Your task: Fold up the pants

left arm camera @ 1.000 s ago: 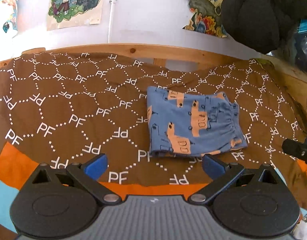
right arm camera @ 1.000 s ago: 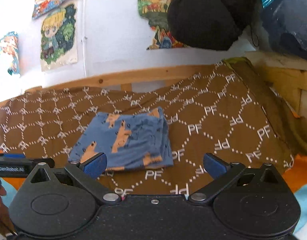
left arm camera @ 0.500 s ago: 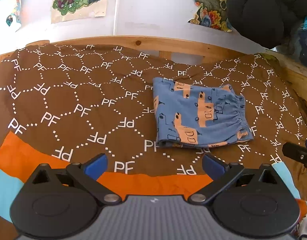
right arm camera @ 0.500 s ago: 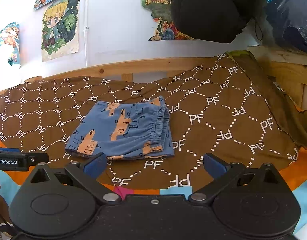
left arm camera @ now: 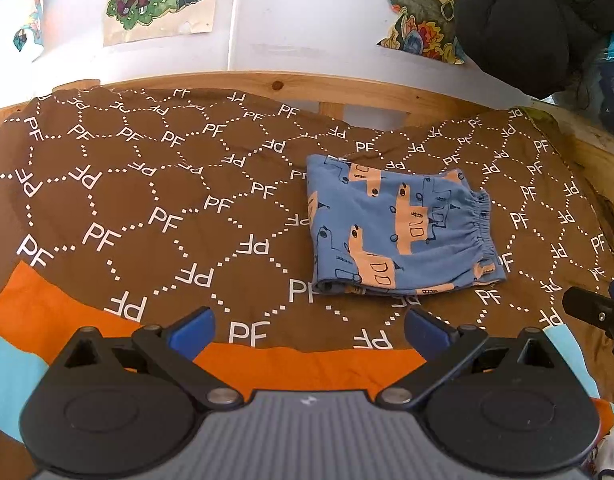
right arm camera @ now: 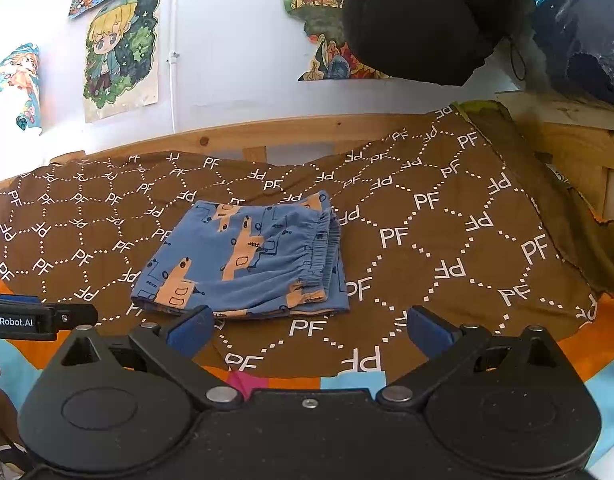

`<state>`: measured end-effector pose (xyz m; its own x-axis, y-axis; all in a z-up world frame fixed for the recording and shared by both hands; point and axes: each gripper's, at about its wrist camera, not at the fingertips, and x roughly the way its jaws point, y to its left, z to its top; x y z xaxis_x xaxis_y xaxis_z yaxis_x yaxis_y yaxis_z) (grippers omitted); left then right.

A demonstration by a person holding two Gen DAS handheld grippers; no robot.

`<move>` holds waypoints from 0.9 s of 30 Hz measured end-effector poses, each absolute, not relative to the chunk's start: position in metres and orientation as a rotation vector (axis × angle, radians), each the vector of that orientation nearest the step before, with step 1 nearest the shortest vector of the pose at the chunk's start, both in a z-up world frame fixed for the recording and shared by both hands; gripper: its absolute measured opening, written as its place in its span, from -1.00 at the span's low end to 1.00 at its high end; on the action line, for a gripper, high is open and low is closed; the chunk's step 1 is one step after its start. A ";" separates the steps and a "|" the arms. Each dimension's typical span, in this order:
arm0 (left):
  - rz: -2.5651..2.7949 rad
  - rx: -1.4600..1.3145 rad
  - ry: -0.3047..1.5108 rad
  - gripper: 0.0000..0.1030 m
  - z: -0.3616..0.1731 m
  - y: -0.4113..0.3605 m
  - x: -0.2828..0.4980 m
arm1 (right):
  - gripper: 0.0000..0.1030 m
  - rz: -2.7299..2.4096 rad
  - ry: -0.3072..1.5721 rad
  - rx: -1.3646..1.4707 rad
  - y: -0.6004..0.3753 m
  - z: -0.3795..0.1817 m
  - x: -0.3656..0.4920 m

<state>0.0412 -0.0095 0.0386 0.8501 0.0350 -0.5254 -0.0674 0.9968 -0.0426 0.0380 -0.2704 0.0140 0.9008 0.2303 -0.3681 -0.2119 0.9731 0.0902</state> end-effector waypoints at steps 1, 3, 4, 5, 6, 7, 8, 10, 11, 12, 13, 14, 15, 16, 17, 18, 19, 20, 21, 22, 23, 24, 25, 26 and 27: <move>0.053 -0.061 0.552 0.99 0.039 -0.009 0.041 | 0.99 0.229 0.388 0.049 -0.270 0.013 0.038; 0.054 -0.063 0.552 0.99 0.039 -0.009 0.041 | 0.99 0.228 0.390 0.049 -0.270 0.012 0.038; 0.054 -0.064 0.552 0.99 0.039 -0.009 0.041 | 0.99 0.227 0.391 0.049 -0.270 0.012 0.038; 0.054 -0.064 0.552 0.99 0.039 -0.009 0.041 | 0.99 0.228 0.390 0.049 -0.270 0.012 0.038; 0.054 -0.063 0.553 0.99 0.039 -0.009 0.041 | 0.99 0.228 0.390 0.049 -0.270 0.012 0.038; 0.054 -0.064 0.553 0.99 0.039 -0.009 0.041 | 0.99 0.228 0.390 0.049 -0.270 0.012 0.038; 0.054 -0.064 0.553 0.99 0.039 -0.009 0.041 | 0.99 0.228 0.391 0.049 -0.270 0.012 0.038; 0.054 -0.064 0.552 0.99 0.039 -0.009 0.041 | 0.99 0.227 0.391 0.050 -0.270 0.012 0.038; 0.054 -0.063 0.552 0.99 0.039 -0.009 0.041 | 0.99 0.227 0.391 0.049 -0.270 0.012 0.038; 0.054 -0.063 0.553 0.99 0.039 -0.009 0.041 | 0.99 0.227 0.391 0.049 -0.270 0.012 0.038; 0.054 -0.064 0.553 0.99 0.039 -0.009 0.041 | 0.99 0.228 0.392 0.049 -0.270 0.012 0.038; 0.054 -0.064 0.553 0.99 0.039 -0.009 0.041 | 0.99 0.228 0.393 0.049 -0.270 0.012 0.038; 0.054 -0.064 0.554 0.99 0.039 -0.009 0.041 | 0.99 0.229 0.394 0.049 -0.270 0.011 0.038; 0.054 -0.064 0.554 0.99 0.039 -0.009 0.041 | 0.99 0.229 0.394 0.049 -0.270 0.011 0.038; 0.055 -0.064 0.554 0.99 0.039 -0.009 0.041 | 0.99 0.229 0.394 0.049 -0.270 0.011 0.039; 0.054 -0.065 0.554 0.99 0.039 -0.009 0.041 | 0.99 0.229 0.394 0.049 -0.270 0.011 0.039; 0.055 -0.065 0.555 0.99 0.038 -0.008 0.041 | 0.99 0.229 0.394 0.049 -0.270 0.011 0.038; 0.055 -0.066 0.555 0.99 0.038 -0.008 0.041 | 0.99 0.229 0.394 0.049 -0.270 0.011 0.038; 0.055 -0.066 0.555 0.99 0.038 -0.008 0.041 | 0.99 0.229 0.394 0.049 -0.270 0.011 0.039; 0.055 -0.066 0.556 0.99 0.038 -0.008 0.041 | 0.99 0.231 0.396 0.048 -0.270 0.011 0.039; 0.055 -0.066 0.556 0.99 0.038 -0.008 0.041 | 0.99 0.231 0.396 0.047 -0.270 0.010 0.039; 0.055 -0.067 0.556 0.99 0.038 -0.008 0.041 | 0.99 0.232 0.397 0.047 -0.270 0.010 0.039; 0.054 -0.066 0.556 0.99 0.038 -0.008 0.041 | 0.99 0.233 0.398 0.047 -0.270 0.009 0.039; 0.054 -0.065 0.555 0.99 0.038 -0.008 0.040 | 0.99 0.233 0.398 0.047 -0.270 0.010 0.039; 0.055 -0.065 0.555 0.99 0.038 -0.008 0.040 | 0.99 0.233 0.398 0.047 -0.270 0.009 0.039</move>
<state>0.0404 -0.0083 0.0378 0.8487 0.0346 -0.5278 -0.0697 0.9965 -0.0467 0.0392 -0.2696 0.0095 0.8958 0.2336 -0.3782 -0.2150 0.9723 0.0911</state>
